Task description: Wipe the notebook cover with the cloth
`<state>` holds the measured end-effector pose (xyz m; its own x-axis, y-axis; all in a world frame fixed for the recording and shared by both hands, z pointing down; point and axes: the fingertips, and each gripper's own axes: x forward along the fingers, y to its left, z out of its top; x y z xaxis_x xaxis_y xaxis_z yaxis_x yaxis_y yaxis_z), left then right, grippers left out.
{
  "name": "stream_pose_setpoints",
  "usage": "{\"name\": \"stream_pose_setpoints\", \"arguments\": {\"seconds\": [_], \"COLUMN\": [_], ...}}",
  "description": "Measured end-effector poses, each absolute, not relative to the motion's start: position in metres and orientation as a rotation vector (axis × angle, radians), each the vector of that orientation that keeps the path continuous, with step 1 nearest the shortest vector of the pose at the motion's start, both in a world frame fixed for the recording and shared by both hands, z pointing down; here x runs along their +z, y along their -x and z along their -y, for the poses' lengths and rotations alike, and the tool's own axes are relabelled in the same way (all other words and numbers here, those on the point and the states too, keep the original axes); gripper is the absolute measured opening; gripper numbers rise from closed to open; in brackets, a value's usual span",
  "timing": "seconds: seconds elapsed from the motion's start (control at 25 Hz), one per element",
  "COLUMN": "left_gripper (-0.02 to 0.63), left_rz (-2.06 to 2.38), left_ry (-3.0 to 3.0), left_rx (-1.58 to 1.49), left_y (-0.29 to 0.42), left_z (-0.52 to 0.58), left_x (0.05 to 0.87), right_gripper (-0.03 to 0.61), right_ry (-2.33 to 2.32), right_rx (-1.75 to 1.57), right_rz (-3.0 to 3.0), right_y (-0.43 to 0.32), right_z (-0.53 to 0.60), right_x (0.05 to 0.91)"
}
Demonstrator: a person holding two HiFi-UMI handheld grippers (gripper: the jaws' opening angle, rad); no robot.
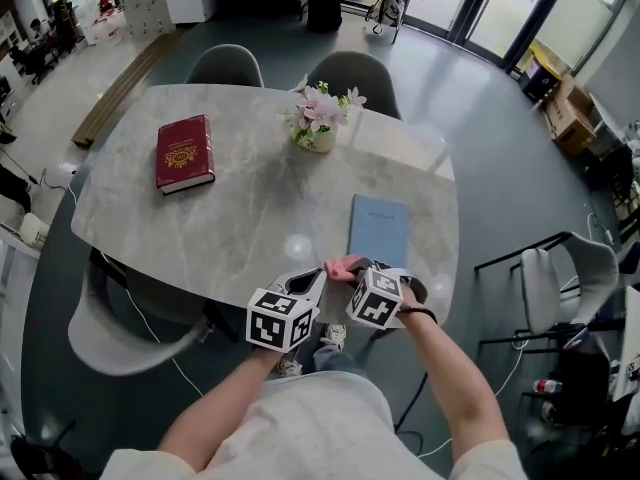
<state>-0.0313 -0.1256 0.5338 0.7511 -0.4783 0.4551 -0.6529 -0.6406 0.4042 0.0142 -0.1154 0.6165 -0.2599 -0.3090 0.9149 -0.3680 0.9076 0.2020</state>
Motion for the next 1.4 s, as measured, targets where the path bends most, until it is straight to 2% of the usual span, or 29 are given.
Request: {"name": "stream_pose_setpoints", "arguments": {"seconds": [0.28,0.72,1.4], "left_gripper": [0.008,0.008,0.008], "left_rz": [0.840,0.809,0.901], "left_ry": [-2.403,-2.496,-2.578], "left_rx": [0.391,0.419,0.390], "left_y": [0.036,0.016,-0.043], "left_z": [0.121,0.118,0.105], "left_x": [0.524,0.497,0.447], "right_gripper": [0.015,0.015,0.015], "right_ry": [-0.712,-1.207,-1.618], "right_rx": [0.150,0.294,0.292], "right_rz": [1.923,2.083,2.236], "right_y": [-0.013,-0.031,-0.105], "right_z": [0.107,0.109,0.084], "right_x": [0.597,0.519,0.432]}}
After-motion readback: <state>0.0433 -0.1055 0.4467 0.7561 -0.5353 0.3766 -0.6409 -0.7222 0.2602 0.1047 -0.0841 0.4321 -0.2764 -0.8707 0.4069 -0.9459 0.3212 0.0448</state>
